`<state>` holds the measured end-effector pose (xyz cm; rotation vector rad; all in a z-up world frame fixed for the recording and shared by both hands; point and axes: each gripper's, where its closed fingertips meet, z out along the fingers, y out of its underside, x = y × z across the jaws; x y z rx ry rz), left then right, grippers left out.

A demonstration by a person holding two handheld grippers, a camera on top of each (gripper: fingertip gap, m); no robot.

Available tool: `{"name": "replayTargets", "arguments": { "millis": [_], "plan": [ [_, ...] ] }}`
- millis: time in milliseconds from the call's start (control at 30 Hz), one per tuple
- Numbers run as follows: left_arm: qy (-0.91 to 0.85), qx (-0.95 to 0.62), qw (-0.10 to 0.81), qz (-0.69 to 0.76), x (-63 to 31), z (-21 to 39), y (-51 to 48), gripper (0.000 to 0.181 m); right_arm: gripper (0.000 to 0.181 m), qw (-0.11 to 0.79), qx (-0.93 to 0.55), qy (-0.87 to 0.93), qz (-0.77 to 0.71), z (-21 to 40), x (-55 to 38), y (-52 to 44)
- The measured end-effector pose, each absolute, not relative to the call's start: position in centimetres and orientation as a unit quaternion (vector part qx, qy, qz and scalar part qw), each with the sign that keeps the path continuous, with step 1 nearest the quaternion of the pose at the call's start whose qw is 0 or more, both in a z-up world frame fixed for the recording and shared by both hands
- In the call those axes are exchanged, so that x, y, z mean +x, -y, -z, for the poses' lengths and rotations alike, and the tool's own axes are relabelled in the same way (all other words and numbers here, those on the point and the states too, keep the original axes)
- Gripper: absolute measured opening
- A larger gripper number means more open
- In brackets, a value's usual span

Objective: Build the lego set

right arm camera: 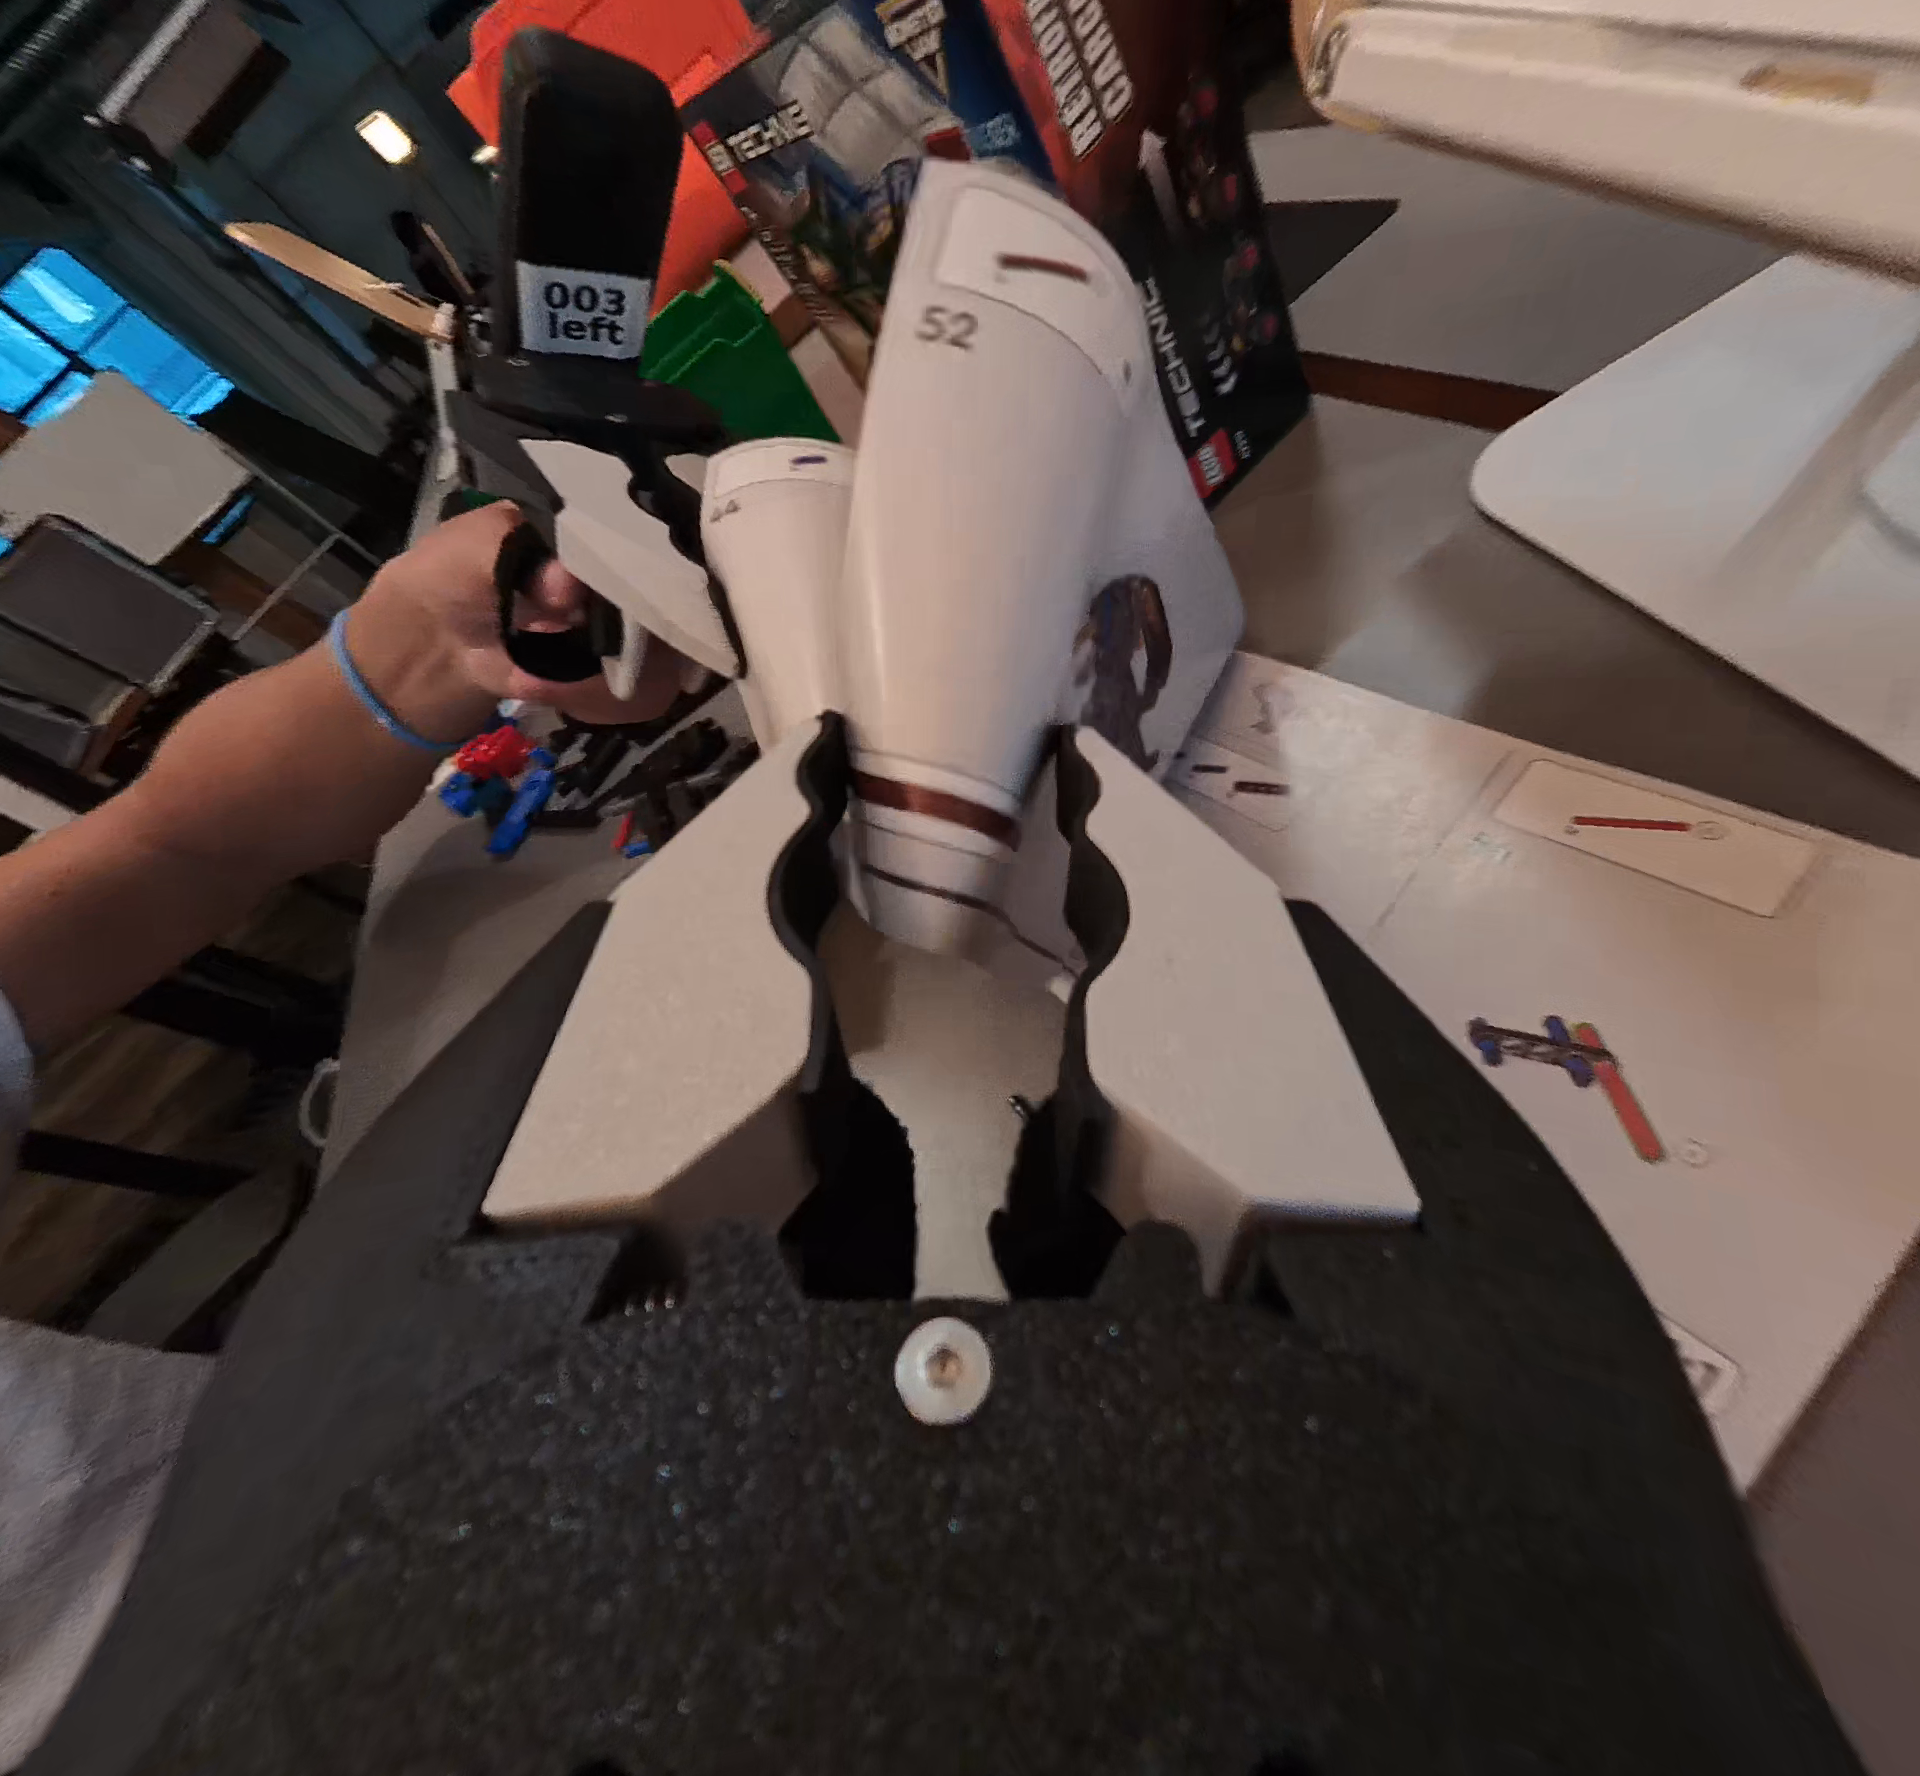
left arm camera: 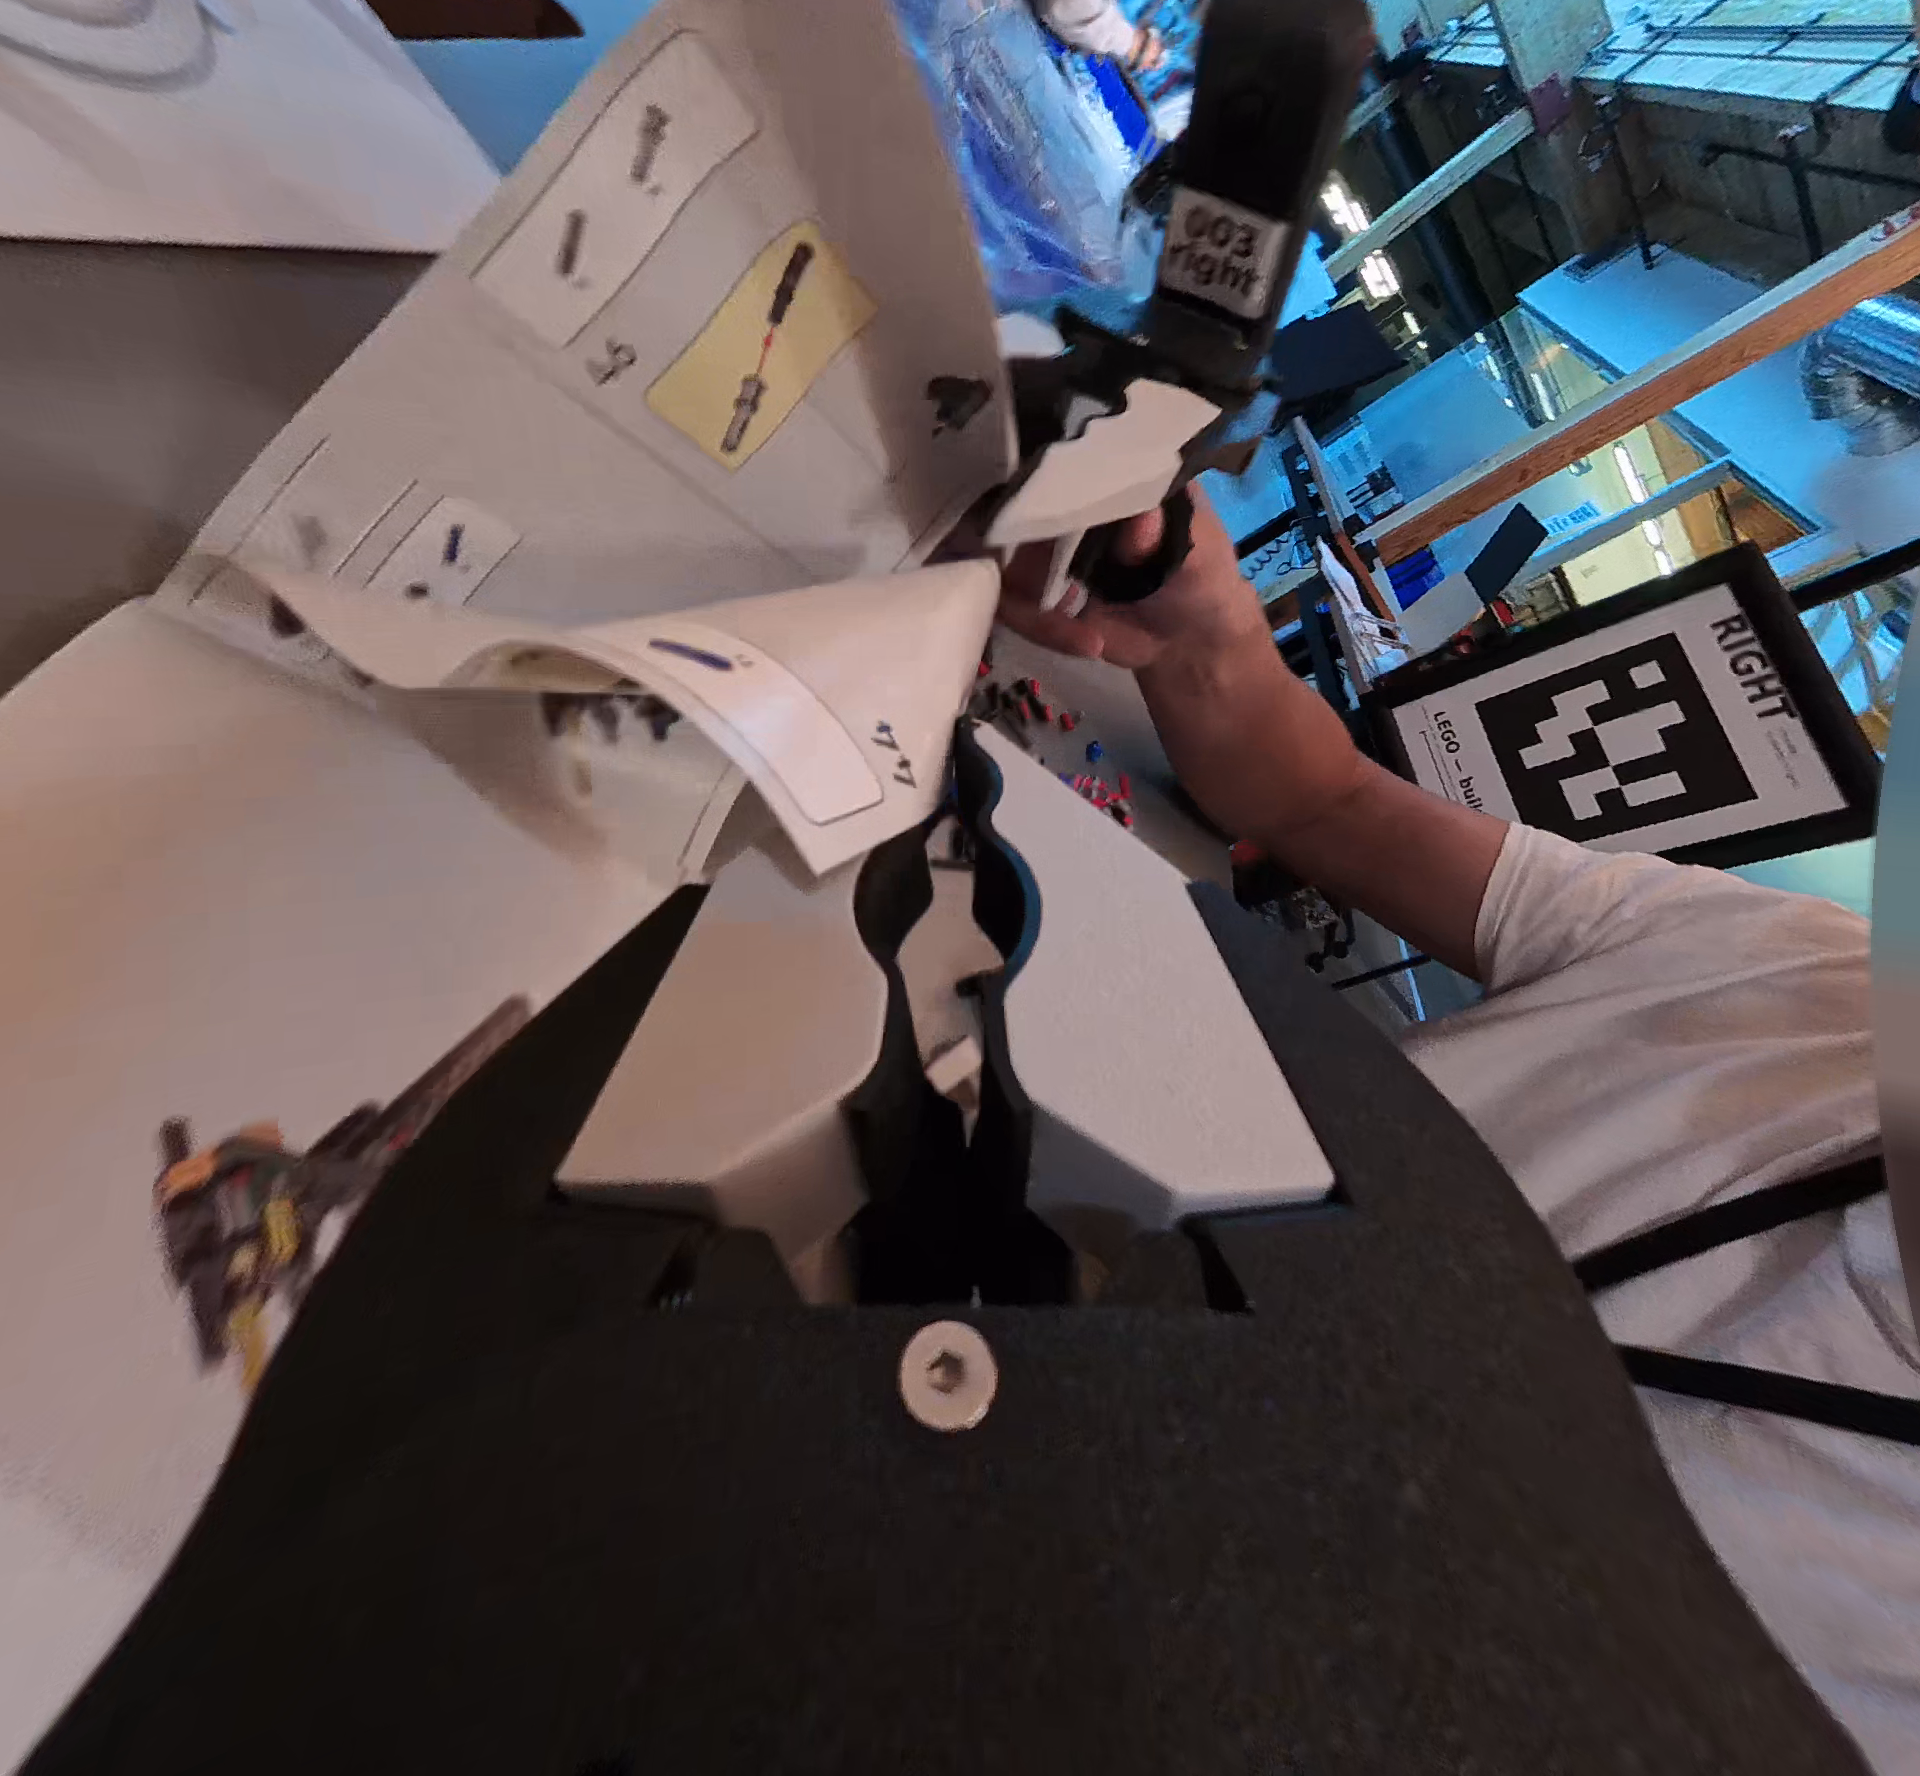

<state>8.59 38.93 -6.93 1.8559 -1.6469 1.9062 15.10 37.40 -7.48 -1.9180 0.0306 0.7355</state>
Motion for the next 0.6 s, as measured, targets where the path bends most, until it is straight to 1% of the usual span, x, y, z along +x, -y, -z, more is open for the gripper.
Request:
{"name": "replayTargets", "arguments": {
  "millis": [67,133,233,300,367,433,500,533,600],
  "plan": [
    [0.524,0.614,0.010,-0.590,6.9,7.3,-40.4,0.000,0.050,0.525,-0.809,-0.013,-0.262,6.9,16.1,-37.3],
    [0.518,0.626,0.030,-0.582,4.9,7.1,-41.7,0.000,0.055,0.542,-0.820,-0.012,-0.183,6.0,17.6,-37.1],
    [0.491,0.641,0.087,-0.584,1.6,6.7,-43.3,0.000,0.063,0.553,-0.833,-0.008,0.017,4.3,21.2,-36.4],
    [0.484,0.658,0.098,-0.569,-0.1,7.4,-44.7,0.000,0.057,0.567,-0.818,0.009,0.099,2.5,21.6,-36.0],
    [0.480,0.672,0.114,-0.552,-1.4,8.4,-45.7,0.000,0.047,0.558,-0.825,0.040,0.084,2.9,19.5,-36.5],
    [0.476,0.690,0.115,-0.533,-2.1,9.7,-46.8,0.000,0.042,0.507,-0.857,0.081,0.030,6.3,16.5,-37.6],
    [0.477,0.704,0.117,-0.514,-2.5,10.8,-47.5,0.000,0.032,0.449,-0.885,0.124,-0.022,10.3,13.5,-38.4],
    [0.479,0.711,0.115,-0.502,-2.6,11.4,-47.9,0.000,0.026,0.431,-0.892,0.135,-0.035,11.8,12.5,-38.8],
    [0.482,0.730,0.105,-0.474,-2.6,12.8,-48.8,0.000,0.021,0.410,-0.897,0.157,-0.051,13.6,11.0,-39.4]
  ]
}}
